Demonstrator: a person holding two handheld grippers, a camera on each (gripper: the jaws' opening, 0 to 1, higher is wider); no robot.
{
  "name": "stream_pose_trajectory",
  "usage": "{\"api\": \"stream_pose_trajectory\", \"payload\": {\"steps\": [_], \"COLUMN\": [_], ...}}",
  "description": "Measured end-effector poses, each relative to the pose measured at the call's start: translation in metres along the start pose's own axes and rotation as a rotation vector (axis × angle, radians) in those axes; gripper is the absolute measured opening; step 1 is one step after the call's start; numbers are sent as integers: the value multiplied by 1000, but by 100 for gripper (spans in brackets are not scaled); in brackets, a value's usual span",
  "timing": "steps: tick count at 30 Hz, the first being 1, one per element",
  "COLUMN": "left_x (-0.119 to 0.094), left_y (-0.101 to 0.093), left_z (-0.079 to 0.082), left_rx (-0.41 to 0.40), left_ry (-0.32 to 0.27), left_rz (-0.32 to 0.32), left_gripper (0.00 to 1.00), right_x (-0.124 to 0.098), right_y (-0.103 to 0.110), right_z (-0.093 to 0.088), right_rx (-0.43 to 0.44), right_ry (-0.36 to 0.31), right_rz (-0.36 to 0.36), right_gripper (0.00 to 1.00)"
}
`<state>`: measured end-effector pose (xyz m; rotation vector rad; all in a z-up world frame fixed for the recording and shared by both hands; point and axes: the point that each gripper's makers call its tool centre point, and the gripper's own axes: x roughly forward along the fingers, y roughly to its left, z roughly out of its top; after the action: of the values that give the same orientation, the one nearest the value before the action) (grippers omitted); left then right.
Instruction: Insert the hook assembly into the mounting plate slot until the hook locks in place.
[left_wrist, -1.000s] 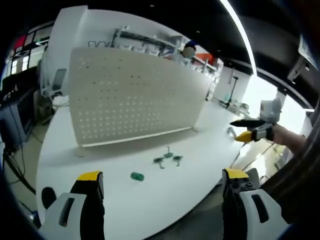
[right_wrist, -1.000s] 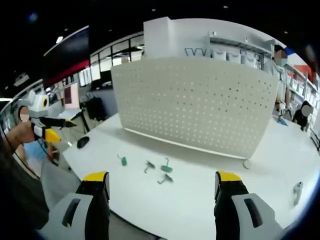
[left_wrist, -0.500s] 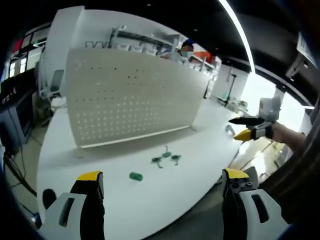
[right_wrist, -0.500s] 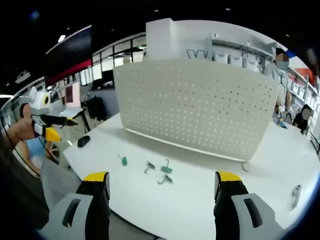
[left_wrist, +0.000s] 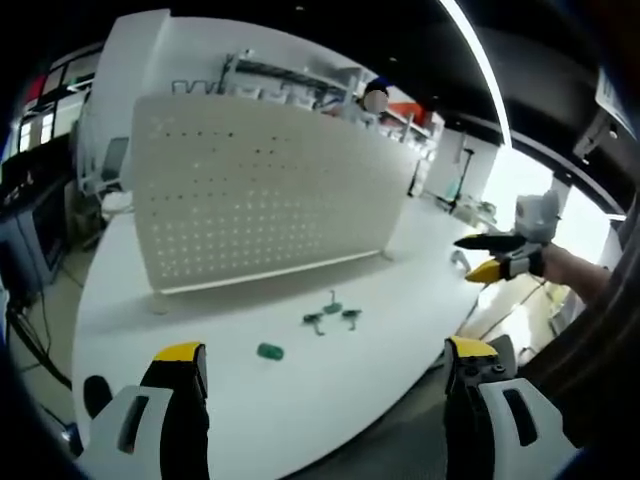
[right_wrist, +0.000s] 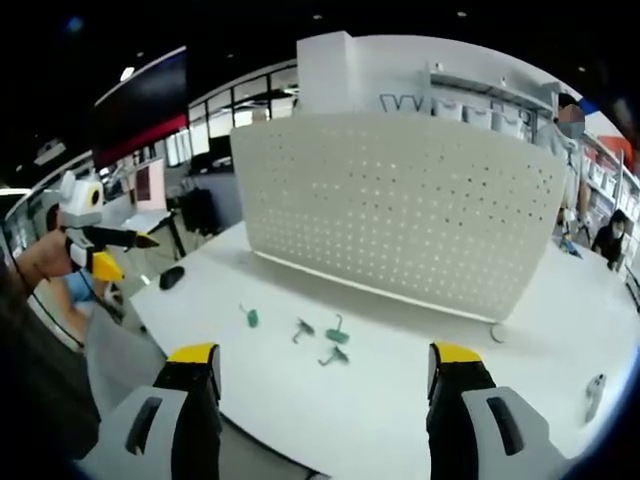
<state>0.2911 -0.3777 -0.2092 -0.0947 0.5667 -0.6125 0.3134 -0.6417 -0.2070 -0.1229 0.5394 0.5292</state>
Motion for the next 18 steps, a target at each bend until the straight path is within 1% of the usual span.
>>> {"api": "stream_pose_trajectory", "payload": {"steps": [5,10,12,13,16,17,18], "left_x": [0,0,-1,-1,-2,-3,-3], "left_y": [1,0,-1,-1,0,0,0], "left_z": [-3,-6,-7,-7,-8,-8,-7], "left_rx": [-17,-23,-27,-28,-33,-35,-36], "left_ry": [-2,3,2,2,0,-1,-5], "left_rz": [5,7,9,10,14,13,13], "left_gripper": [100,100,100,100,100,100,100], "right_x": [1,9,11,13,21,24,29], "right_y": [3,7,11,14,23,25,28], "right_z": [1,-3,-1,0,-1,-3,-7], "right_rx": [-8,-10,-7,-2,21,21,16], "right_ry": [3,24,11,-2,-4,1,24], "right_rz": [11,42,60,71,100,105,115], "right_gripper": [85,82,80,77,78,79,79]}}
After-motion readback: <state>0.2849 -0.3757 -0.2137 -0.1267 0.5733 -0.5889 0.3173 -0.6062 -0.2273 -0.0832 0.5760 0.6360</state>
